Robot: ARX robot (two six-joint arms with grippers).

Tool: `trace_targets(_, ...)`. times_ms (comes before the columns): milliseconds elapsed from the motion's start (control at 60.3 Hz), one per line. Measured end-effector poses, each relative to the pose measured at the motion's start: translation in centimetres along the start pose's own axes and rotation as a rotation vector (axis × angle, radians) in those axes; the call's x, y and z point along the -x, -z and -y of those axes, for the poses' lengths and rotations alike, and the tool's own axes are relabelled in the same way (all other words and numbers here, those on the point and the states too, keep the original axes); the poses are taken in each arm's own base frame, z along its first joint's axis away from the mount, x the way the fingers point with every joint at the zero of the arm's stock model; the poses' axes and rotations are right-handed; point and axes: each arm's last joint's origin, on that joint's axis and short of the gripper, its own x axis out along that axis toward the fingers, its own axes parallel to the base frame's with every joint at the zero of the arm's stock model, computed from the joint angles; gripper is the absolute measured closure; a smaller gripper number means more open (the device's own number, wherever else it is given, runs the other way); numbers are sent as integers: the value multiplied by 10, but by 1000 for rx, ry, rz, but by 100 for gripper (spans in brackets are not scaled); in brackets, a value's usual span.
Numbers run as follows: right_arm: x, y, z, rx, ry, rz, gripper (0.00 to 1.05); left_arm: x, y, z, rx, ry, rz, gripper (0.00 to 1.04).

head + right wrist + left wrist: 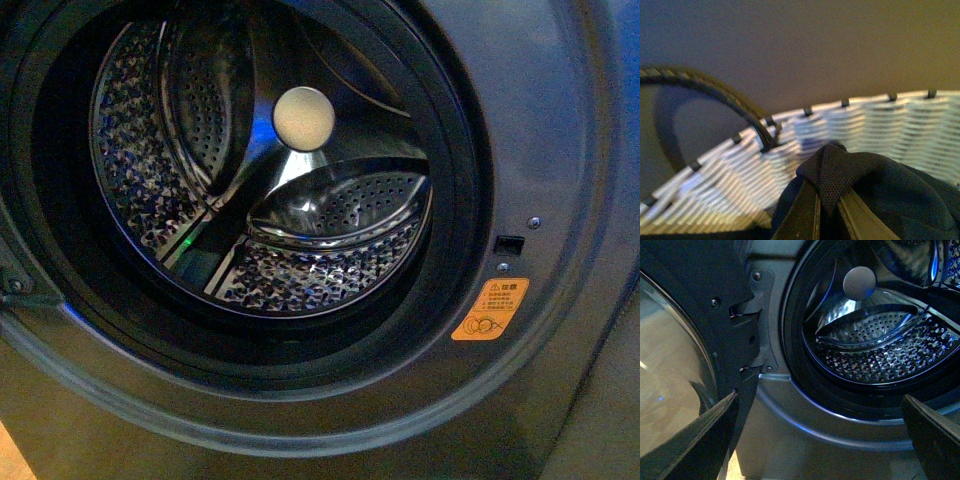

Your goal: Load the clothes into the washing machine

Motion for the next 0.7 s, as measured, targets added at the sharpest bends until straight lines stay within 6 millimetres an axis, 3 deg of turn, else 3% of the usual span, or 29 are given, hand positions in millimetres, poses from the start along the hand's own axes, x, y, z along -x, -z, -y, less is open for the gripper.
trace_targets(299,22,-92,-42,96,-122,243,102,0,0,0,0,0,0,7)
trace_targets(332,25,-110,-52,111,-150,287,102,0,0,0,0,0,0,7)
trace_targets(498,35,-161,-82,133,-228,396,102,0,0,0,0,0,0,7)
trace_targets(697,45,-229,-133,142,-353,495,102,0,0,0,0,0,0,7)
